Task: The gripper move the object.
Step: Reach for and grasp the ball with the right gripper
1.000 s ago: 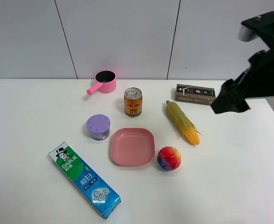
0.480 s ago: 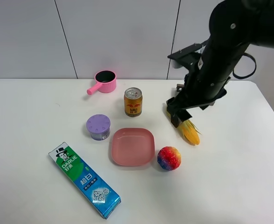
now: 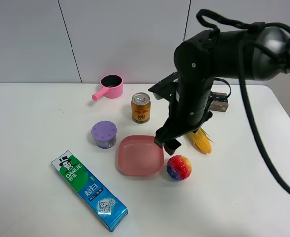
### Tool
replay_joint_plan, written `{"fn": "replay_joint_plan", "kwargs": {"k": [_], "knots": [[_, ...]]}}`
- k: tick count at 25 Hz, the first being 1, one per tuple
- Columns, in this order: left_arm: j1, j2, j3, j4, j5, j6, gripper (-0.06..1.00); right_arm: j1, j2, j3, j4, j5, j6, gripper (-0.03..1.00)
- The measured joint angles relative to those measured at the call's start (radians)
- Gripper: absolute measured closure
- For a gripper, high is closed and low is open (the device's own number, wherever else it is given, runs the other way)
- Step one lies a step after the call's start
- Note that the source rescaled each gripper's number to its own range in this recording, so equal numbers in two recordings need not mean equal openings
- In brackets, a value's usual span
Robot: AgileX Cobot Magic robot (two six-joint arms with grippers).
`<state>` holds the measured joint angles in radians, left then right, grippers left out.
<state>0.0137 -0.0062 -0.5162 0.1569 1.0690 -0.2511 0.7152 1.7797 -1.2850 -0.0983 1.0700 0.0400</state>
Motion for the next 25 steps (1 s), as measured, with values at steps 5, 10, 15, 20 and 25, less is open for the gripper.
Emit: {"fn": "replay_joint_plan", "kwargs": {"k": [5,10,15,20,25], "knots": [[0.0,0.0,0.0,0.0,0.0,0.0,-0.06,-0.003,0.015,0.036,-0.021,-0.003,0.01,0.3],[0.0,0.0,0.0,0.0,0.0,0.0,-0.06,-0.009,0.017,0.134,-0.021,-0.073,0.018,0.3],[0.0,0.0,0.0,0.0,0.0,0.0,-0.06,-0.009,0.018,0.189,-0.019,-0.161,0.045,0.3],[0.0,0.0,0.0,0.0,0.0,0.0,-0.06,-0.009,0.018,0.192,-0.023,-0.234,0.051,0.3],[0.0,0.0,0.0,0.0,0.0,0.0,-0.06,-0.047,0.04,0.192,-0.019,-0.285,0.068,0.3]]}}
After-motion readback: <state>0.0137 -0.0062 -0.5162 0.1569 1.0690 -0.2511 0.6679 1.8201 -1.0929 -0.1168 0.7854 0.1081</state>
